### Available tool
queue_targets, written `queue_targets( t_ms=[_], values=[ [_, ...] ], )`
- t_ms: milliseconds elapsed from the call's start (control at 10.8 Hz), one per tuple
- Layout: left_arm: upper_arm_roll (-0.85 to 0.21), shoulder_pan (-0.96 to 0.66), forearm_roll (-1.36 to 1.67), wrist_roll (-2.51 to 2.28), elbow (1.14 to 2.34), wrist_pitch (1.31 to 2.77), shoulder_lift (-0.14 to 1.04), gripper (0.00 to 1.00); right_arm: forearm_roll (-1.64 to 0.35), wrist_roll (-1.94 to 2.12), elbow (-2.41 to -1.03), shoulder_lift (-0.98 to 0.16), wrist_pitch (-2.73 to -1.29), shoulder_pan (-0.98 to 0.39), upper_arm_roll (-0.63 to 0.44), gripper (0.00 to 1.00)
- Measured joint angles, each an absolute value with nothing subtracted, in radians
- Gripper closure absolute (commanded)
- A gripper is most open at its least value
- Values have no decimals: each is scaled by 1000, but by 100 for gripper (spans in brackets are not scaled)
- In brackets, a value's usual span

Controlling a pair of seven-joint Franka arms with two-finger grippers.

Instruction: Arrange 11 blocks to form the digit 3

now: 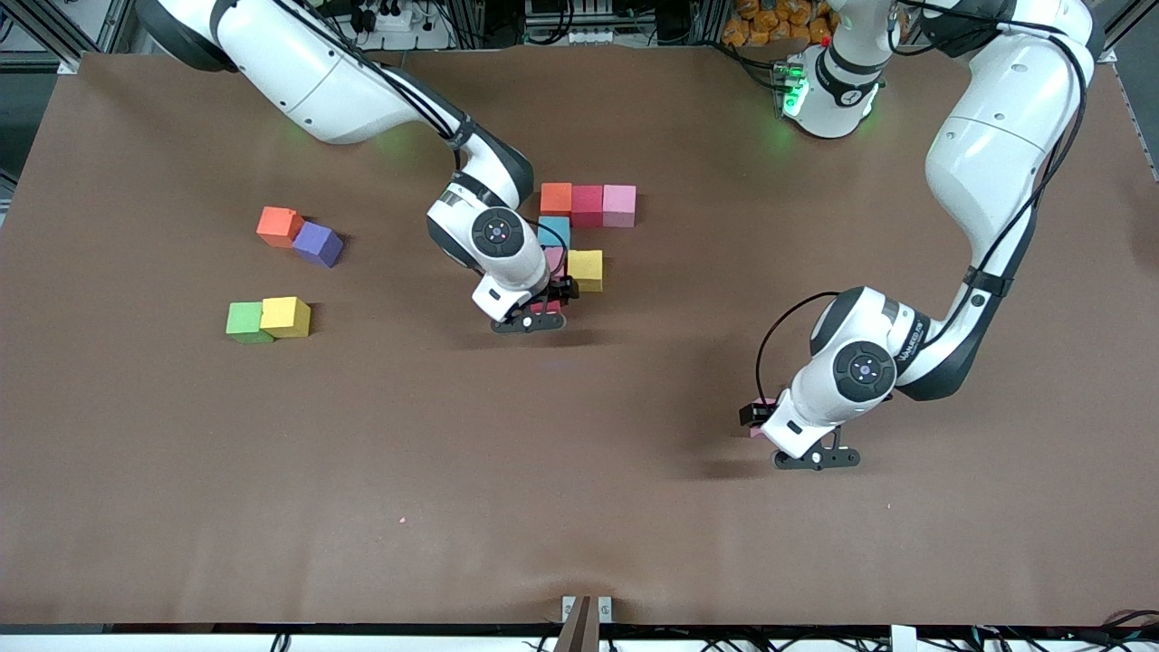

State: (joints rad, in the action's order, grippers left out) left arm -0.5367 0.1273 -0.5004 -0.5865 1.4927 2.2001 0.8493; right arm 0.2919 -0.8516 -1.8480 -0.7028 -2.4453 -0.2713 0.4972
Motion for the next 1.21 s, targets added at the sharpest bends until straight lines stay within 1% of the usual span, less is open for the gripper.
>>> queue_targets(
  t_ms=[279, 372, 558, 743, 929, 1208],
  values=[
    [-530, 127, -500, -586, 1493, 2201, 861, 63, 246, -848, -1845, -659, -2442, -241, 517, 0],
    [-530, 127, -500, -586, 1492, 2202, 861, 70, 228, -837, -1844, -642, -2439, -229, 524, 0],
    [-531, 127, -500, -596, 1491, 2202, 861, 76, 216, -784, -1840, -588, -2370, -180, 543, 0],
    [-550, 129, -500, -609, 1507, 2198, 853, 76, 213, -659, -1837, -514, -2265, -80, 568, 0],
    [-600, 135, -500, -636, 1574, 2184, 813, 75, 211, -483, -1840, -455, -2162, 35, 573, 0],
    [-675, 150, -498, -719, 1732, 2175, 698, 78, 211, -227, -1865, -424, -2121, 197, 561, 0]
  ],
)
